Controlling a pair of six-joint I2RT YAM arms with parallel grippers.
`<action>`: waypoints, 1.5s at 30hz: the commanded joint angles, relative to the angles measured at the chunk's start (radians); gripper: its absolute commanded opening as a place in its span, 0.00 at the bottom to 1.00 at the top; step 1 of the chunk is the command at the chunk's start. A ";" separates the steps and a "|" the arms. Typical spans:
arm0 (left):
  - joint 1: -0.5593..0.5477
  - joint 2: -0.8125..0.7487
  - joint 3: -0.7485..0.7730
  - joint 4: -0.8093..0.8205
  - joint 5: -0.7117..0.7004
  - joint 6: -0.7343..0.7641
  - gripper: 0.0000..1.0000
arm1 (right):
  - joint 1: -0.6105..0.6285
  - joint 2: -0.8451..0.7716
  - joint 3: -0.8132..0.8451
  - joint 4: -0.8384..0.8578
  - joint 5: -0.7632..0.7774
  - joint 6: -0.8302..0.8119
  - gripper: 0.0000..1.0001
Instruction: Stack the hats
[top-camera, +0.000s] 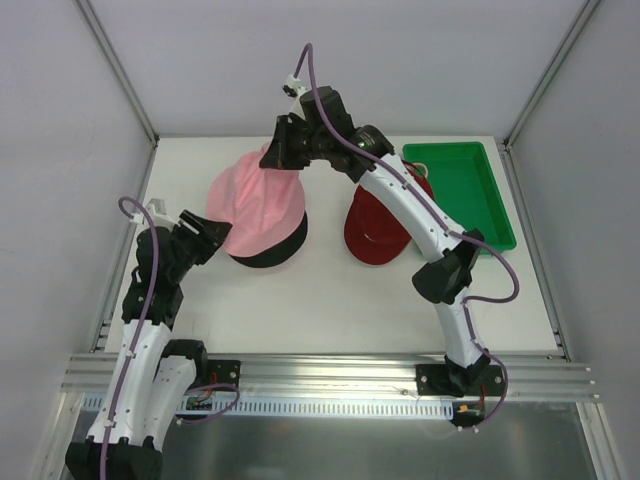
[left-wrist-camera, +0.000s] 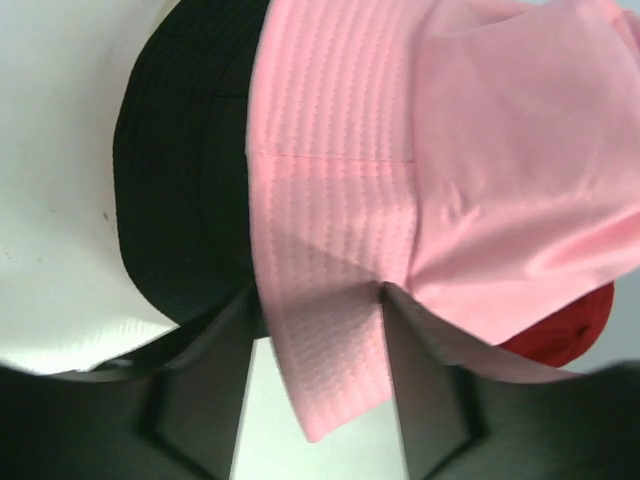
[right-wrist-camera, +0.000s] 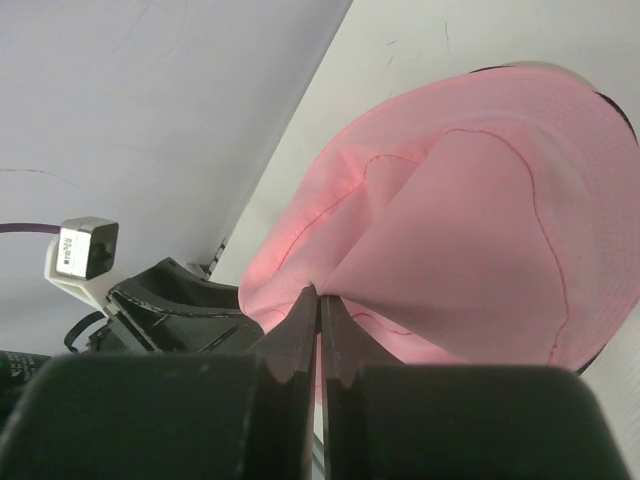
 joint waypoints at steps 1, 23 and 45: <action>-0.001 -0.016 -0.027 0.008 -0.046 0.039 0.55 | -0.006 -0.039 0.008 0.057 -0.016 0.000 0.00; 0.014 -0.084 -0.007 0.018 -0.129 0.083 0.68 | 0.025 -0.059 -0.059 0.030 -0.003 -0.076 0.01; 0.285 0.179 -0.059 0.377 0.282 -0.091 0.63 | 0.033 -0.042 -0.056 0.016 -0.006 -0.089 0.02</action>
